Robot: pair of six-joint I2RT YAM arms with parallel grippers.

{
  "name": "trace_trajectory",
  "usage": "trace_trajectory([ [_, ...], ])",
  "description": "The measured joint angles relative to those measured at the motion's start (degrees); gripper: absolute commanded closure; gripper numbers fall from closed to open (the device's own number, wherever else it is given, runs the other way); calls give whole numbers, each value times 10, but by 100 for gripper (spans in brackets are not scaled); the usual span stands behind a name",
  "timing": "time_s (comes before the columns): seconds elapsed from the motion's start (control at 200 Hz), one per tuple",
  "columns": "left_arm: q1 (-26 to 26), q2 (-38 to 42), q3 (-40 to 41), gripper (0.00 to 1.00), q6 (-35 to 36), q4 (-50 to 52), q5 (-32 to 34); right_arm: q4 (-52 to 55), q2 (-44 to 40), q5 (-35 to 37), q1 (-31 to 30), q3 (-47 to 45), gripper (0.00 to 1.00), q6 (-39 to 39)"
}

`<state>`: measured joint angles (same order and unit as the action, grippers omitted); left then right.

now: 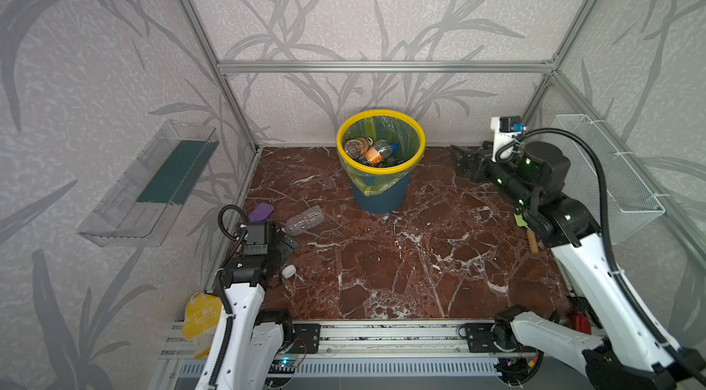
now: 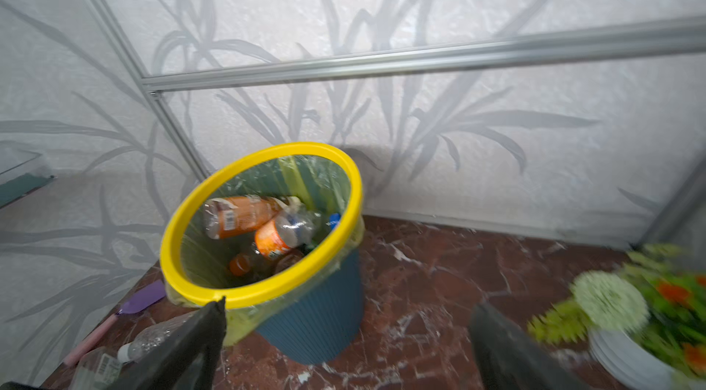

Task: Throw the plastic bottles in the bin
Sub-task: Pick up the plastic bottle from the middle-left of the table.

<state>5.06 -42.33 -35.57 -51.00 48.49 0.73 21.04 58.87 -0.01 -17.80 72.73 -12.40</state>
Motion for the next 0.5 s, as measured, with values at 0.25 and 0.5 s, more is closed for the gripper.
trace_trajectory([
  [0.25,20,-68,21,17,4,-35,-26,61,-48,-16,107,-188,2,-44],
  [0.5,32,-113,21,21,23,-67,-23,35,-33,-47,110,-193,3,-63],
])
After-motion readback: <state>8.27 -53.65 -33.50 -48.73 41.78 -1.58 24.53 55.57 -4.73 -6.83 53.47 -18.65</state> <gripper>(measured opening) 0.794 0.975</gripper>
